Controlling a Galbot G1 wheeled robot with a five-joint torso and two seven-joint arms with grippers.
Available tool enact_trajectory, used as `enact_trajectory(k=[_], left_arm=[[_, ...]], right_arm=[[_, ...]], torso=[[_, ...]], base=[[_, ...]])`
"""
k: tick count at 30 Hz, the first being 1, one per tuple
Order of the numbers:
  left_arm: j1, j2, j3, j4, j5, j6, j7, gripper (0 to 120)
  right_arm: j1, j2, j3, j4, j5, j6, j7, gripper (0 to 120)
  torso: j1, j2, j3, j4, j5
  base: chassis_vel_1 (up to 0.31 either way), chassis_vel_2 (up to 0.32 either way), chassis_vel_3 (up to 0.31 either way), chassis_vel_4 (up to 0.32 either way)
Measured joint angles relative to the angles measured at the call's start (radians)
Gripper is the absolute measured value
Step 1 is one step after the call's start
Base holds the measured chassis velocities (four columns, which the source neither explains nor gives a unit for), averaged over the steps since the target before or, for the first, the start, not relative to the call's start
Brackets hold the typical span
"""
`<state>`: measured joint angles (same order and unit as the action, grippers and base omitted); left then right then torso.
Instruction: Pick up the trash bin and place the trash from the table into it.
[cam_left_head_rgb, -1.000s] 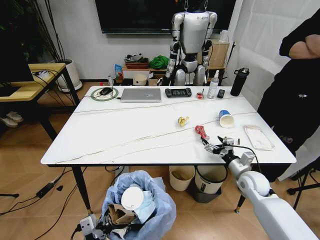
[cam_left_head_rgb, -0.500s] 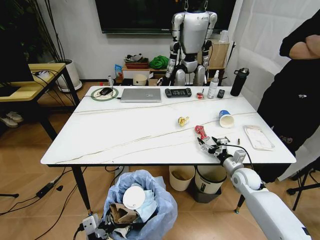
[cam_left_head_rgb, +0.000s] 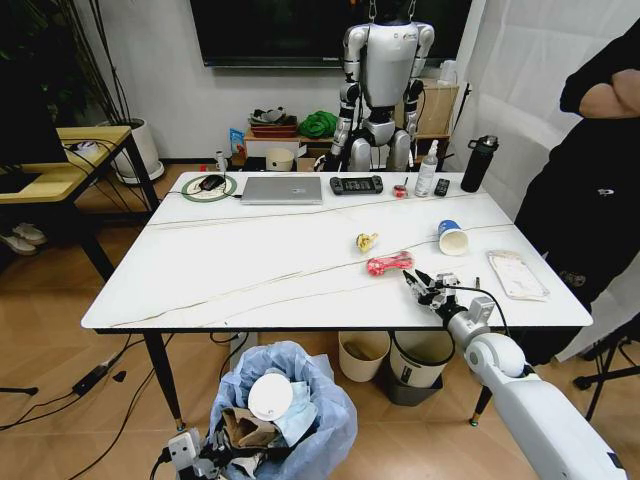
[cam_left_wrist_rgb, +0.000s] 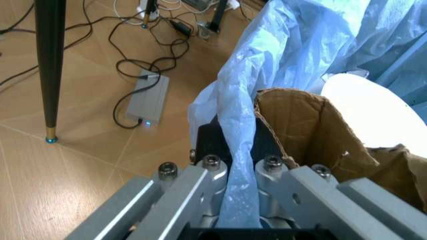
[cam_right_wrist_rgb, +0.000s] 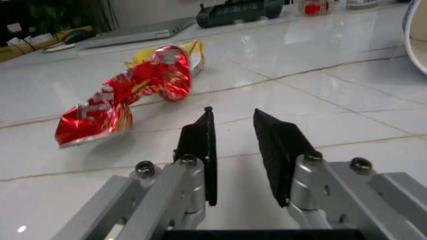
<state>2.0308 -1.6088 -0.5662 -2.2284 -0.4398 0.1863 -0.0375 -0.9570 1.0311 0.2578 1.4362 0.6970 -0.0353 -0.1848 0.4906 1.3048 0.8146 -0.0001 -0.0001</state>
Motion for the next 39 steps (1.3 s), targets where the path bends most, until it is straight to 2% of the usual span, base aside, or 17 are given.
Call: enact_trajectory(k=[1,3,4,6,26,29,32,34,36,39], left_arm=[[0.0,0.0,0.0,0.0,0.0,0.0,0.0,0],[-0.001,0.0,0.0,0.0,-0.002,0.0,0.0,0],[-0.002,0.0,0.0,0.0,-0.004,0.0,0.0,0],[-0.003,0.0,0.0,0.0,-0.005,0.0,0.0,0],[-0.006,0.001,-0.001,-0.001,-0.016,0.003,0.0,0],[-0.006,0.001,0.0,-0.001,-0.016,0.003,-0.001,0],[-0.005,0.001,0.001,-0.002,-0.016,0.003,-0.001,0],[-0.003,0.001,0.001,-0.004,-0.016,0.003,-0.001,0],[0.001,0.001,0.0,-0.011,-0.016,0.003,-0.001,0],[0.004,0.001,-0.003,-0.017,-0.016,0.003,-0.001,0]], right_arm=[[0.0,0.0,0.0,0.0,0.0,0.0,0.0,19],[0.0,-0.001,0.0,0.003,0.0,-0.002,0.001,12],[0.0,-0.001,0.0,0.004,0.0,-0.002,0.001,4],[-0.002,-0.002,0.001,0.005,-0.001,-0.003,0.001,0],[-0.013,-0.013,0.013,0.035,-0.007,-0.012,0.006,0],[-0.018,-0.018,0.017,0.048,-0.014,-0.012,0.006,4],[-0.032,-0.041,0.023,0.112,-0.047,-0.01,0.019,19],[-0.035,-0.048,0.021,0.136,-0.06,-0.006,0.035,22],[-0.038,-0.061,0.003,0.188,-0.094,0.02,0.063,33],[-0.036,-0.073,-0.022,0.241,-0.11,0.023,0.078,41]], torso=[[0.0,0.0,0.0,0.0,0.0],[0.0,0.0,0.0,0.0,0.0],[0.0,0.0,0.0,0.0,0.0],[0.0,0.0,0.0,0.0,0.0],[0.0,0.0,0.0,0.0,0.0001],[0.0,0.0,0.0,0.0,0.0001],[0.0,0.0,0.0,-0.0001,0.0],[0.0,0.0,0.0,-0.0002,-0.0002],[0.0,0.0,0.0,-0.0001,-0.0001],[0.0,0.0,0.0,-0.0001,-0.0001]], base=[[0.0,0.0,0.0,0.0],[0.0,0.0,0.0,0.0],[0.0,0.0,0.0,0.0],[0.0,0.0,0.0,0.0],[0.0,0.0,0.0,0.0],[0.0,0.0,0.0,0.0],[0.0,0.0,0.0,0.0],[0.0,0.0,0.0,0.0],[0.0,0.0,0.0,0.0],[0.0,0.0,0.0,0.0]])
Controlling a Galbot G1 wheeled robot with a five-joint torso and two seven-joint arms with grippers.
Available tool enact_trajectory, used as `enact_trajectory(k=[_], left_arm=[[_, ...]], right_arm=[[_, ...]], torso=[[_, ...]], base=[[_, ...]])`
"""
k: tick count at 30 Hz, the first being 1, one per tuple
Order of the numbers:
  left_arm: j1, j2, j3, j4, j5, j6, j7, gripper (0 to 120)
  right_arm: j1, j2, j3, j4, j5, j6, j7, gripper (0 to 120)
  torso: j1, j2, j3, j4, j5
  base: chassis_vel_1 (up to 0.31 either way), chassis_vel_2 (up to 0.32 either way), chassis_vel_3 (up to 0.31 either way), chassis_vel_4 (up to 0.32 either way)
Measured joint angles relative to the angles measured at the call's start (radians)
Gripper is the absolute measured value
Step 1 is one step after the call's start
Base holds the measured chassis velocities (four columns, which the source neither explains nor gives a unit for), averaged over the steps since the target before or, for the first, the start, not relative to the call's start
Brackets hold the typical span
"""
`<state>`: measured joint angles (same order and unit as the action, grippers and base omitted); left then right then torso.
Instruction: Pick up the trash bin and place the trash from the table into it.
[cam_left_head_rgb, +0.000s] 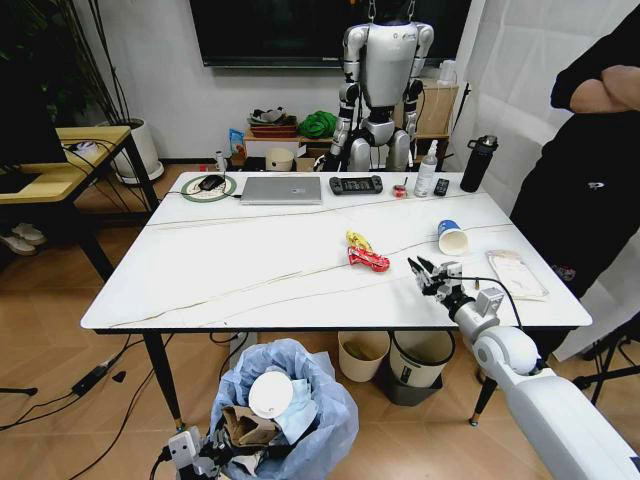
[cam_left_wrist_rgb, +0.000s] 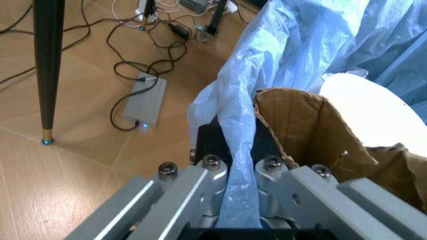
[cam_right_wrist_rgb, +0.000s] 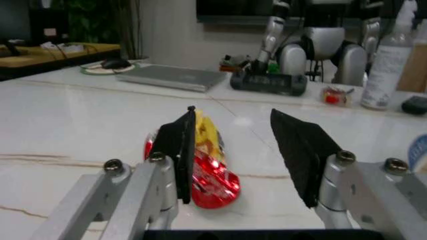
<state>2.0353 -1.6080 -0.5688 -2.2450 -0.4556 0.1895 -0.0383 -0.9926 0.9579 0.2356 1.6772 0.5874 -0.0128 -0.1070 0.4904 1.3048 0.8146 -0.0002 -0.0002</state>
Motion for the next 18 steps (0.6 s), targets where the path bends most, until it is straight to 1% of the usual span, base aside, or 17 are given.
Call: enact_trajectory(k=[1,2,3,6,7,8,9,11,15,18], left_arm=[[0.002,0.0,-0.001,-0.003,0.0,0.0,0.0,0],[0.002,0.0,-0.001,-0.003,0.0,0.0,0.0,0],[0.003,0.0,-0.002,-0.004,0.001,0.0,0.0,0],[0.005,0.0,-0.004,-0.005,0.002,0.0,0.0,0],[0.007,0.0,-0.005,-0.006,0.003,0.0,0.0,0],[0.007,0.0,-0.005,-0.007,0.003,0.0,0.0,0],[0.007,0.0,-0.005,-0.007,0.003,0.0,0.0,0],[0.007,0.0,-0.005,-0.01,0.004,0.0,0.0,0],[0.002,0.0,-0.006,-0.011,0.005,0.0,0.0,0],[-0.001,0.0,-0.006,-0.012,0.006,0.001,0.0,0]], right_arm=[[0.008,-0.006,-0.019,0.027,-0.005,-0.007,0.006,48],[0.008,-0.006,-0.019,0.027,-0.005,-0.007,0.006,48],[0.017,-0.011,-0.036,0.044,-0.014,-0.019,0.008,53],[0.036,-0.018,-0.066,0.073,-0.033,-0.056,0.014,62],[0.053,-0.021,-0.089,0.087,-0.043,-0.086,0.018,69],[0.063,-0.022,-0.103,0.09,-0.053,-0.102,0.023,73],[0.063,-0.022,-0.103,0.09,-0.053,-0.102,0.023,73],[0.104,-0.02,-0.154,0.086,-0.123,-0.158,0.065,82],[0.167,-0.009,-0.208,0.044,-0.223,-0.22,0.091,98],[0.193,0.0,-0.226,0.02,-0.256,-0.239,0.094,100]], torso=[[0.0,0.0,0.0,0.0,0.0],[0.0,0.0,0.0,0.0,0.0],[0.0,0.0,0.0,0.0,0.0002],[0.0,0.0,0.0,0.0,0.0001],[0.0,0.0,0.0,0.0001,-0.0003],[0.0,0.0,0.0,0.0002,-0.0001],[0.0,0.0,0.0,0.0002,-0.0001],[0.0,0.0,0.0,0.0001,0.0001],[0.0,0.0,0.0,0.0,0.0],[0.0,0.0,0.0,0.0,0.0002]], base=[[0.0,0.0,0.0,0.0],[0.0,0.0,0.0,0.0],[0.0,0.0,0.0,0.0],[0.0,0.0,0.0,0.0],[0.0,0.0,0.0,0.0],[0.0,0.0,0.0,0.0],[0.0,0.0,0.0,0.0],[0.0,0.0,0.0,0.0],[0.0,0.0,0.0,0.0],[0.0,0.0,0.0,0.0]])
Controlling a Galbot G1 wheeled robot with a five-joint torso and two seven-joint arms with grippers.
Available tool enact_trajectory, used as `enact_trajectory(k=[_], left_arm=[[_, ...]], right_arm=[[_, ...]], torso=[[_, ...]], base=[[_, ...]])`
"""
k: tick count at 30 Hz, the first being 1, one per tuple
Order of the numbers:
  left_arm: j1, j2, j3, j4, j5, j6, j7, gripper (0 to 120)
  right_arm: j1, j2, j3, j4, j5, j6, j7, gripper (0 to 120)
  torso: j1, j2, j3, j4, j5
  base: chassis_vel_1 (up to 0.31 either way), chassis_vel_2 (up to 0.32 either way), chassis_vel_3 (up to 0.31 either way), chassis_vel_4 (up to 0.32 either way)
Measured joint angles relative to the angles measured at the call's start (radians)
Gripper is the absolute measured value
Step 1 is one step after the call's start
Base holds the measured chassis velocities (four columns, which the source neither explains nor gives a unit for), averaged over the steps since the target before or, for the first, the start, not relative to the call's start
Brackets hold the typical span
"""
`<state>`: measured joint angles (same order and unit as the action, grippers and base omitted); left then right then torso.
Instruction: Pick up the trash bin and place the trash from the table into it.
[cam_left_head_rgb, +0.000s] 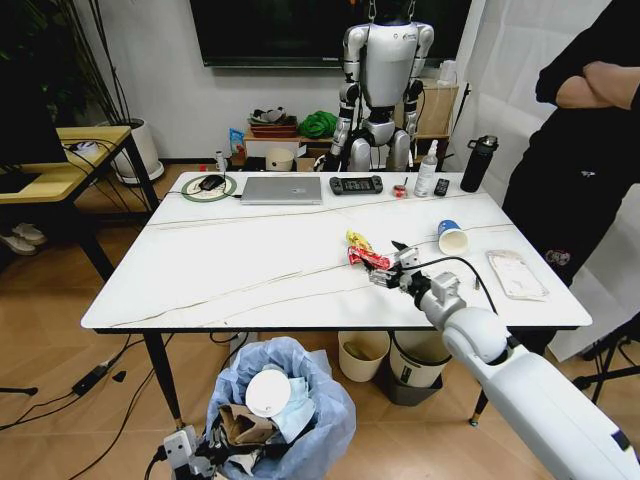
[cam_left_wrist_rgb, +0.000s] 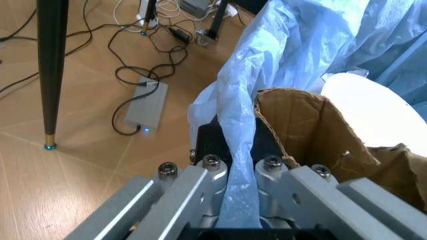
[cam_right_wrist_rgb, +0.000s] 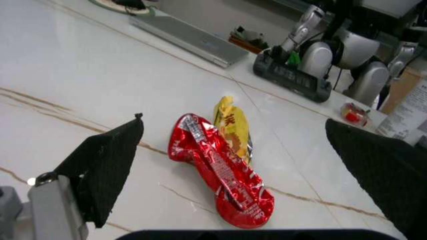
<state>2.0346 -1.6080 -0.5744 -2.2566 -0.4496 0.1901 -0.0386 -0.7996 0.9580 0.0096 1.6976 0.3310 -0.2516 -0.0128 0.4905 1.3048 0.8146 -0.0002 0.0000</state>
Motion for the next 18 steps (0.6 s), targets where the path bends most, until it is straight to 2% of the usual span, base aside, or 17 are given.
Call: enact_trajectory(k=[5,18], left_arm=[[-0.007,0.0,0.0,0.001,0.001,0.002,-0.001,0],[-0.021,0.0,0.002,0.002,0.001,0.01,-0.003,0]], right_arm=[[0.056,0.021,-0.052,-0.048,-0.077,-0.038,0.013,100],[0.129,0.057,-0.133,-0.182,-0.153,-0.03,0.018,100]], torso=[[0.0,0.0,0.0,0.0,-0.0001],[0.0,0.0,0.0,0.0,0.0]], base=[[0.0,0.0,0.0,0.0],[0.0,0.0,0.0,0.0]])
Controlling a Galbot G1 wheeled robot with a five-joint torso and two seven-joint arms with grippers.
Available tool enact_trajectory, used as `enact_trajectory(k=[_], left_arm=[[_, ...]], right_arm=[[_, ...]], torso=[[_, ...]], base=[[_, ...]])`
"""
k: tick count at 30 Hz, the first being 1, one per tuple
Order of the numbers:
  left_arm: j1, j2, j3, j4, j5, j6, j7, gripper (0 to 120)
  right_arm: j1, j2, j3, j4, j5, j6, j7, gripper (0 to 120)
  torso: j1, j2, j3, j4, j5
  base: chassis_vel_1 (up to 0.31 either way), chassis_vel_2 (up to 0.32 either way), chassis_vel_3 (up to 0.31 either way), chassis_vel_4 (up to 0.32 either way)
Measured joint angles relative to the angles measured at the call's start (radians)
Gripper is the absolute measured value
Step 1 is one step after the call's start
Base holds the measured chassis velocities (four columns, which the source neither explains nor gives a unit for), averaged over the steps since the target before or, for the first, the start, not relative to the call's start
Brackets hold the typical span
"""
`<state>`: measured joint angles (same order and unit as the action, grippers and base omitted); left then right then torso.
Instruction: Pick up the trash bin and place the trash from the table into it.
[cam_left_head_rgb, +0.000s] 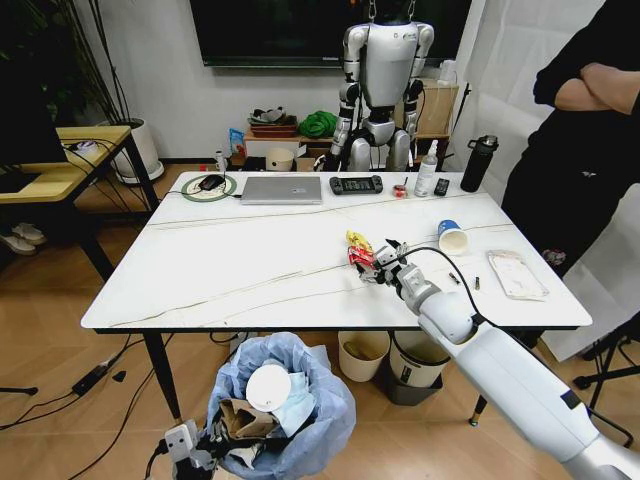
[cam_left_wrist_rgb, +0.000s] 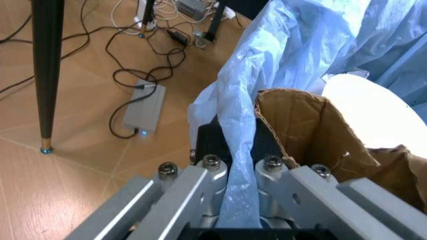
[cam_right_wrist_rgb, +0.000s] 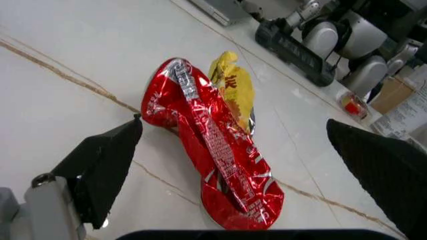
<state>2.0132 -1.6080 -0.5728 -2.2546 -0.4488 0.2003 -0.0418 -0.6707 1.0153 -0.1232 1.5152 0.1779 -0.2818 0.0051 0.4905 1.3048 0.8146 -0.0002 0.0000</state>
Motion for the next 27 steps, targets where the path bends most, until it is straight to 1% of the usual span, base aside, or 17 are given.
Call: enact_trajectory(k=[12,27], left_arm=[[-0.003,0.0,0.002,0.0,0.0,0.0,-0.001,0],[-0.002,0.0,0.002,-0.004,-0.003,0.0,-0.001,0]], right_arm=[[0.022,0.025,-0.016,-0.057,-0.049,0.0,0.022,100],[0.041,0.048,-0.03,-0.096,-0.07,-0.002,0.042,100]], torso=[[0.0,0.0,0.0,0.0,0.0],[0.0,0.0,0.0,0.0,0.0]], base=[[0.0,0.0,0.0,0.0],[0.0,0.0,0.0,0.0]])
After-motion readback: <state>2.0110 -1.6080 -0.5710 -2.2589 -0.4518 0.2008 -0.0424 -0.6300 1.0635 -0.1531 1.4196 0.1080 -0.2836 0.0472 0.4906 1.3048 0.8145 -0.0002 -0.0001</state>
